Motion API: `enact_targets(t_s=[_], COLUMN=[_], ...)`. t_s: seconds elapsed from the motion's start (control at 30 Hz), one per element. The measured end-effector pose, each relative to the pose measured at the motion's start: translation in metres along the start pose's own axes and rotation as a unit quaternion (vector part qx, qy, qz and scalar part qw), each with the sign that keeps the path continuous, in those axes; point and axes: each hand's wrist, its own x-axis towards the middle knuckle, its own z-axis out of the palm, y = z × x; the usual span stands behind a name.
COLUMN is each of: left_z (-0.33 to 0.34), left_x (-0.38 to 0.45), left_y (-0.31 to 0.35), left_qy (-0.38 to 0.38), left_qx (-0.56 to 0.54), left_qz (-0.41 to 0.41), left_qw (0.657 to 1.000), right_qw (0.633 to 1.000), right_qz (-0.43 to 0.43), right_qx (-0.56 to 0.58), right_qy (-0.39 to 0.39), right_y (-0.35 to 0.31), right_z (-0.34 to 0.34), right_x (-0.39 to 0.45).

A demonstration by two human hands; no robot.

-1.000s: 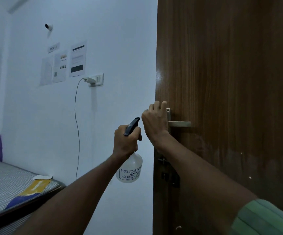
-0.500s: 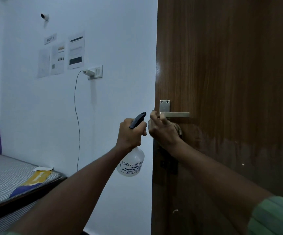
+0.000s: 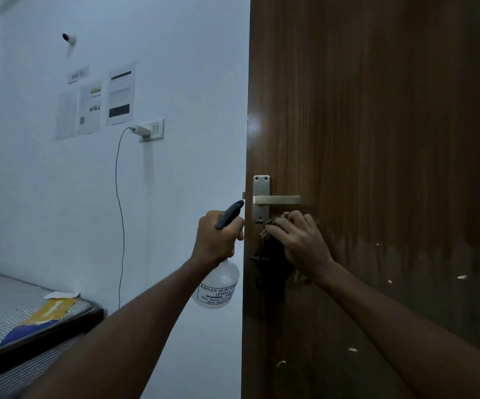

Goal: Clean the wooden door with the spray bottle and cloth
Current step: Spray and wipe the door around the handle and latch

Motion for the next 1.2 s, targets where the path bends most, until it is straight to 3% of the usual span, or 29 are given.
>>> enact_targets(t_s=[0.13,0.23,0.33,0.4,0.53,0.67,0.7,0.77,0.93,1.0,1.1,1.2], left_z=[0.010,0.017,0.025,0.030,0.038,0.034,0.033,0.029,0.023,0.023,0.023,0.022], left_x=[0.000,0.003,0.006,0.006,0.003,0.007,0.008,0.008,0.007,0.005,0.003,0.003], left_y=[0.000,0.001,0.003,0.006,0.012,0.009,0.008,0.007,0.005,0.005,0.004,0.003], left_qy=[-0.009,-0.001,0.015,0.022,0.006,0.027,0.031,0.032,0.020,0.017,0.015,0.016], left_qx=[0.006,0.016,0.017,0.010,0.009,0.016,0.018,0.028,0.040,0.027,0.020,0.016], left_qz=[0.025,0.043,0.046,0.038,0.039,0.034,0.032,0.033,0.030,0.027,0.034,0.033], left_qw=[1.000,0.999,0.999,0.999,0.999,0.999,0.999,0.999,0.999,0.999,0.999,0.999], right_qw=[0.982,0.904,0.728,0.596,0.443,0.248,0.216,0.198,0.226,0.214,0.167,0.198], right_qz=[0.153,0.351,0.561,0.636,0.666,0.674,0.667,0.661,0.664,0.667,0.671,0.685], right_qx=[0.078,0.218,0.374,0.471,0.575,0.678,0.694,0.704,0.696,0.694,0.692,0.679], right_qy=[0.077,0.113,0.127,0.135,0.170,0.158,0.164,0.168,0.151,0.168,0.207,0.173], right_y=[0.021,0.019,0.012,0.000,-0.028,-0.039,-0.041,-0.044,-0.042,-0.031,-0.016,-0.034], right_z=[-0.017,-0.038,-0.039,-0.036,-0.037,-0.033,-0.033,-0.032,-0.027,-0.026,-0.025,-0.029], right_x=[-0.017,0.009,0.042,0.050,0.055,0.079,0.084,0.089,0.082,0.075,0.067,0.078])
